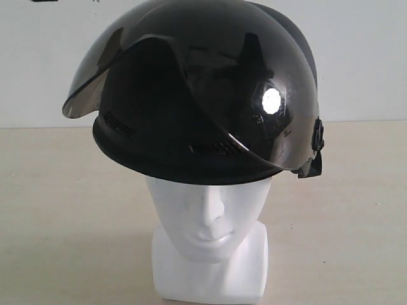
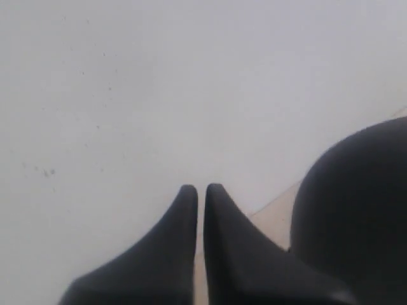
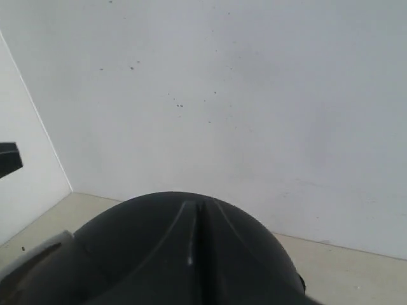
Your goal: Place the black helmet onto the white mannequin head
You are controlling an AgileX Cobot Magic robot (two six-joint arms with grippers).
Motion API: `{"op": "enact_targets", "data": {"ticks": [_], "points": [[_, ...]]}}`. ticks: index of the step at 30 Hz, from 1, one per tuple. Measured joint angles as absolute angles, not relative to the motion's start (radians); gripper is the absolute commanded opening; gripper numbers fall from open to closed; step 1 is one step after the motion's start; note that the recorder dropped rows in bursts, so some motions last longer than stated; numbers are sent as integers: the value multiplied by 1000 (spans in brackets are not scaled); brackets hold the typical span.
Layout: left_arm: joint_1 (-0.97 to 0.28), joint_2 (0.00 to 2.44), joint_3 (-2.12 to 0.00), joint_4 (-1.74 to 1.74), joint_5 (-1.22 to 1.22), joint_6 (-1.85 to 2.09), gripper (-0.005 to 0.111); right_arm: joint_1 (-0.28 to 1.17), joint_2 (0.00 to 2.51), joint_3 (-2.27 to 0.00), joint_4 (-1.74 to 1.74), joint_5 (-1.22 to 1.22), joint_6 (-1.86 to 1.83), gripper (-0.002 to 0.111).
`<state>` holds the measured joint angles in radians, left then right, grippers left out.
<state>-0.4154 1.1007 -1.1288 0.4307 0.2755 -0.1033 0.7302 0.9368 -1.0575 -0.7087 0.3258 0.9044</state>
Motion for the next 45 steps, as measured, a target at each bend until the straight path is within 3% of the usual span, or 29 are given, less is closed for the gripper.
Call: {"op": "enact_targets", "data": {"ticks": [6,12,16,23,28,32,36,40,45], "points": [[-341,1210,-1275,377,243,50,4,730,968,-1193,-455,426,623,0],[-247,1327,-1395,179,516,66,4,730,1071,-1341,-287,572,418,0],[-231,1349,-1406,-89,574,233,4,730,1109,-1392,-276,613,386,0],[-231,1344,-1412,-624,533,723,4,730,1112,-1403,-283,630,368,0],[-185,1365,-1462,-740,414,892,4,730,1119,-1403,-283,644,348,0],[-134,1452,-1596,-773,535,980,4,730,1161,-1460,-250,692,303,0],[-98,1617,-1755,-822,768,1113,4,730,1298,-1672,-120,907,178,0],[-92,1724,-1770,-953,972,1295,4,730,1416,-1838,37,1048,54,0],[-92,1728,-1773,-1040,1091,1452,4,730,1460,-1872,92,1176,8,0]]}}
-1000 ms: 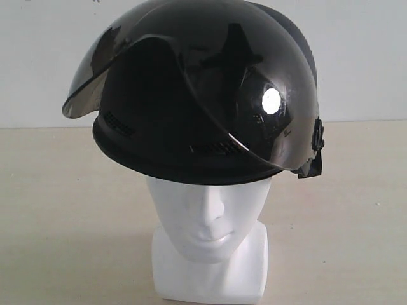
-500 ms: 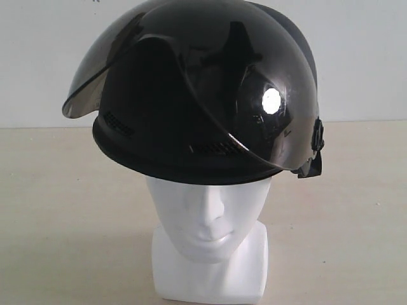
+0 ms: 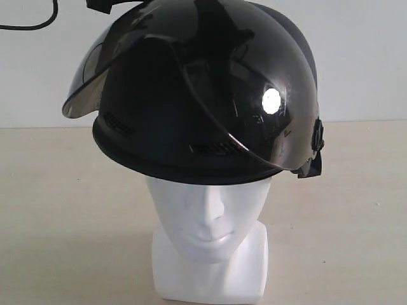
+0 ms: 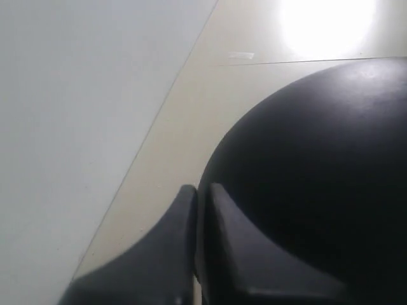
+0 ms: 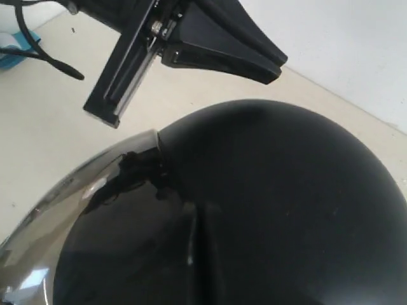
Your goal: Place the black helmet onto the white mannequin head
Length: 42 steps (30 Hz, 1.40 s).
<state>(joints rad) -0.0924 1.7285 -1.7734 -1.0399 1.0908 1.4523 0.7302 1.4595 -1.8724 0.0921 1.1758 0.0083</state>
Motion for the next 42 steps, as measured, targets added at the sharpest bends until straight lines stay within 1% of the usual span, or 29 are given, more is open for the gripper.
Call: {"op": "enact_targets", "data": {"ticks": [5,9,13,19,37,42], "points": [[-92,1728,-1773,-1088,1141,1461,4,730,1462,-1872,96,1214,8,0],[-92,1728,-1773,-1098,1190,1463,4,730,1477,-1879,96,1192,0,0],[-92,1728,-1773,-1101,1192,1463,4,730,1503,-1879,92,1136,-23,0],[-92,1728,-1773,-1119,1203,1468,4,730,1503,-1879,0,1123,-19,0],[-92,1728,-1773,-1178,1215,1471,4,730,1503,-1879,75,1167,-51,0],[-116,1728,-1773,-1178,1215,1471,4,729,1503,-1880,79,1167,-51,0]]}}
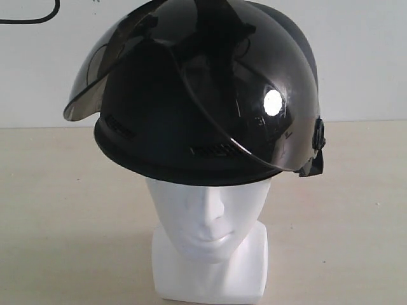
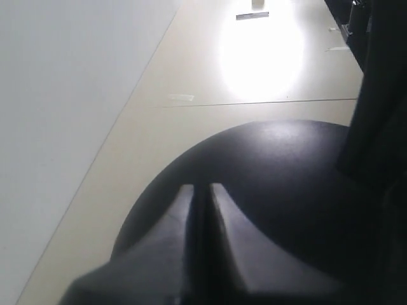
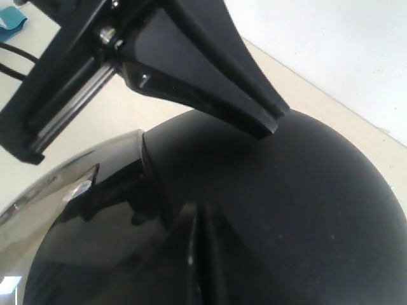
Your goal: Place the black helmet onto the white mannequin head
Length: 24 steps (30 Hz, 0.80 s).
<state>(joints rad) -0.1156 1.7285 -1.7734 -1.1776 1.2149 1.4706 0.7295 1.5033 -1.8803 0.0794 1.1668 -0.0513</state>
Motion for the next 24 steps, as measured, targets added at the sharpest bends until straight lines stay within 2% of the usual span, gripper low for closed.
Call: {"op": "enact_targets", "data": {"ticks": [17,24], "points": [[-168,1760,-1782,-1185,1192,1441,4,727,1502,-1882,225,1183,-109,0],[-168,1760,-1782,-1185,1192,1441,4,727,1498,-1882,175,1185,-111,0]]}}
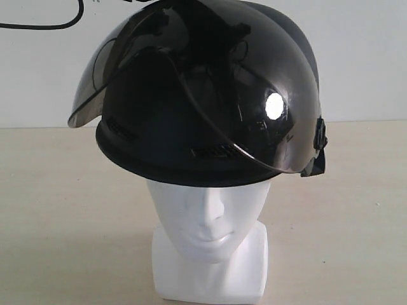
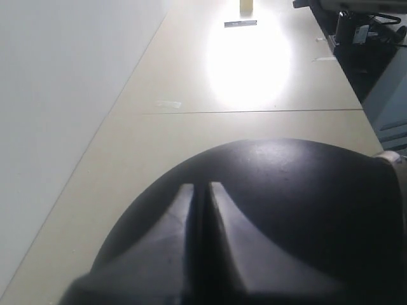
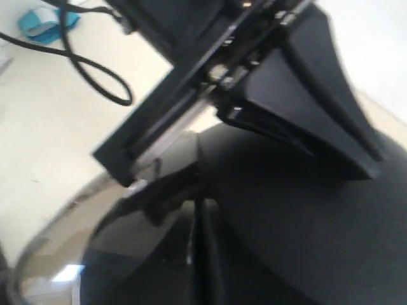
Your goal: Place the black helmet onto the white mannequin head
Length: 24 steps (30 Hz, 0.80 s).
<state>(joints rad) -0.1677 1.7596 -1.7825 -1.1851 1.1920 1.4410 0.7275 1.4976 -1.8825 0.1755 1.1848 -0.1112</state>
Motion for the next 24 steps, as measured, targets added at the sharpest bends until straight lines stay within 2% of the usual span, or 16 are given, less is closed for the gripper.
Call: {"op": "enact_targets", "data": {"ticks": [9,24], "points": [[-168,1760,-1782,-1185,1192,1441,4,727,1491,-1882,52,1212,-93,0],[-168,1760,-1782,-1185,1192,1422,4,726,1516,-1882,119,1184,-128,0]]}}
